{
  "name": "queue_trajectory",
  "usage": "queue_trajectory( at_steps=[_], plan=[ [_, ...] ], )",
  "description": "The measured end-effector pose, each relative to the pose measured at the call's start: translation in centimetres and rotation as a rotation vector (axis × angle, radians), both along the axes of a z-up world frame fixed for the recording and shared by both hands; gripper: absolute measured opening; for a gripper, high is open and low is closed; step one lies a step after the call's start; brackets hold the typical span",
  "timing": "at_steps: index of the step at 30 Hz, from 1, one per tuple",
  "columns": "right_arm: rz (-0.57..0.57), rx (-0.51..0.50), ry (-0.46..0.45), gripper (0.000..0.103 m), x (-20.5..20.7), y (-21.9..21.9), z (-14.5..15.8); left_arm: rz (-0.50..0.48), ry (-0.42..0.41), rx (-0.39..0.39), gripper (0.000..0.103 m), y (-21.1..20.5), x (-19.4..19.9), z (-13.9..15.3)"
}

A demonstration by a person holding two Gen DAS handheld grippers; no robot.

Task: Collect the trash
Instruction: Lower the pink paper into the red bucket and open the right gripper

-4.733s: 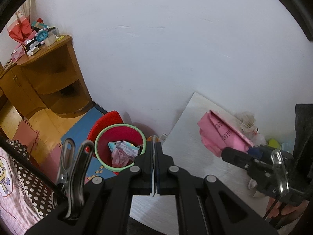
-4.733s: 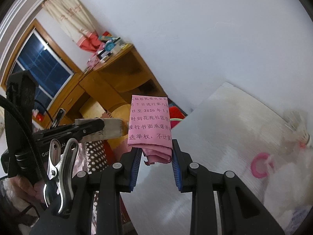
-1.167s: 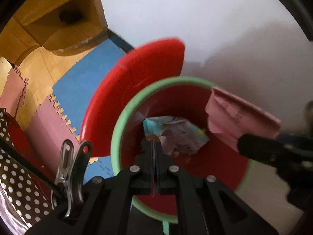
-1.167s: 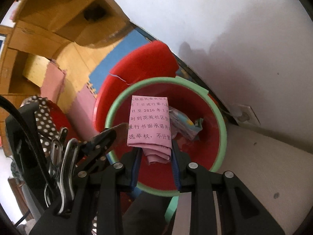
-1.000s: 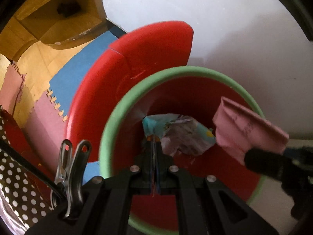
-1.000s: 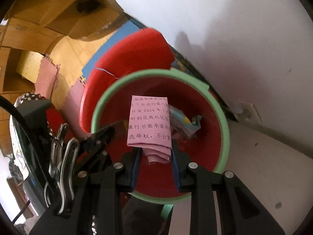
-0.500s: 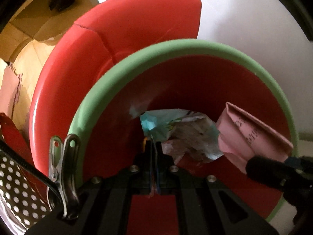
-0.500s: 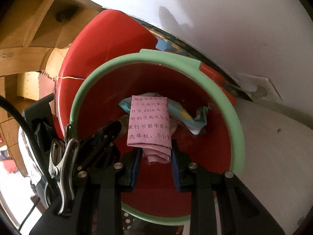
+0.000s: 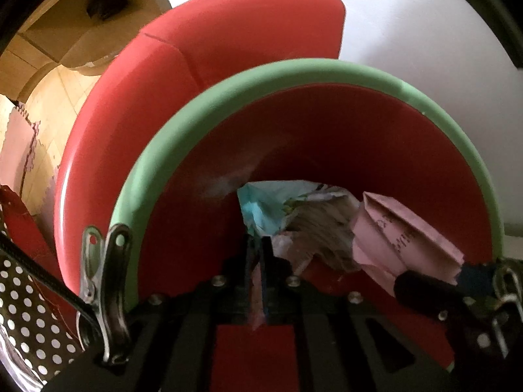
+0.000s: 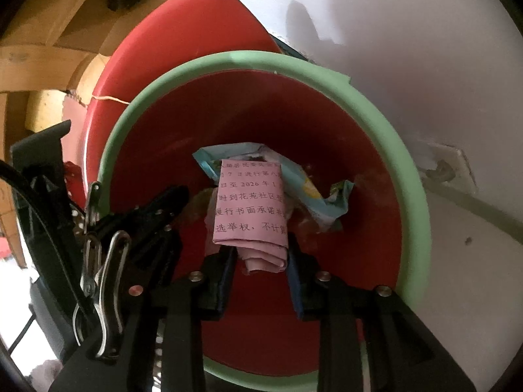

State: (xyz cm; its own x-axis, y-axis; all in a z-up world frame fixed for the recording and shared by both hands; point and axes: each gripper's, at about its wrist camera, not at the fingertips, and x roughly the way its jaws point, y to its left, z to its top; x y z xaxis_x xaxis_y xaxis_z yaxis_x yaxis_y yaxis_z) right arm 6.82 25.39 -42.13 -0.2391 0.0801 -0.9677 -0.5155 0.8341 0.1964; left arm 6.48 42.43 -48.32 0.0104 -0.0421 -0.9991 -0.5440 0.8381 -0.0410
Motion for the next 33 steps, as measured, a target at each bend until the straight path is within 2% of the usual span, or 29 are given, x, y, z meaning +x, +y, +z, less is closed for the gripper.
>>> queue_trajectory(
  at_steps=[4,7,12,15,18,20,22,25,28,33],
  plan=[
    [-0.010,-0.024,-0.013,0.033,0.5,-0.4,0.1,-0.016,-0.013,-0.008,0.023,-0.8,-0.1,0.7],
    [-0.019,-0.023,-0.025,0.035,1.0,-0.6,0.4,-0.027,-0.017,-0.021,0.029,-1.4,0.0,0.9],
    [-0.058,-0.007,0.015,0.037,1.5,-1.0,0.3,-0.028,-0.019,-0.045,0.040,-1.6,0.4,1.1],
    [-0.069,0.011,0.016,0.042,1.6,-1.0,0.3,-0.023,-0.030,-0.026,0.042,-1.6,0.6,1.7],
    [-0.076,0.015,-0.024,0.051,1.7,-1.1,1.0,-0.006,-0.039,-0.031,0.043,-1.4,0.8,2.3],
    [-0.101,0.020,-0.044,0.061,1.9,-1.4,1.5,-0.007,-0.047,-0.015,0.050,-1.1,0.9,2.8],
    [-0.124,0.022,-0.050,0.065,1.9,-1.8,1.5,-0.012,-0.059,-0.002,0.061,-0.2,0.4,3.3],
    [-0.158,0.027,-0.051,0.067,2.0,-2.1,1.9,-0.001,-0.069,-0.013,0.071,0.2,0.2,4.1],
    [-0.193,0.040,-0.059,0.071,2.3,-2.5,3.0,-0.002,-0.074,-0.020,0.073,-0.2,1.1,4.8],
    [-0.181,0.043,-0.095,0.075,2.0,-2.1,4.1,-0.020,-0.084,-0.019,0.074,1.4,1.4,6.3]
  ],
)
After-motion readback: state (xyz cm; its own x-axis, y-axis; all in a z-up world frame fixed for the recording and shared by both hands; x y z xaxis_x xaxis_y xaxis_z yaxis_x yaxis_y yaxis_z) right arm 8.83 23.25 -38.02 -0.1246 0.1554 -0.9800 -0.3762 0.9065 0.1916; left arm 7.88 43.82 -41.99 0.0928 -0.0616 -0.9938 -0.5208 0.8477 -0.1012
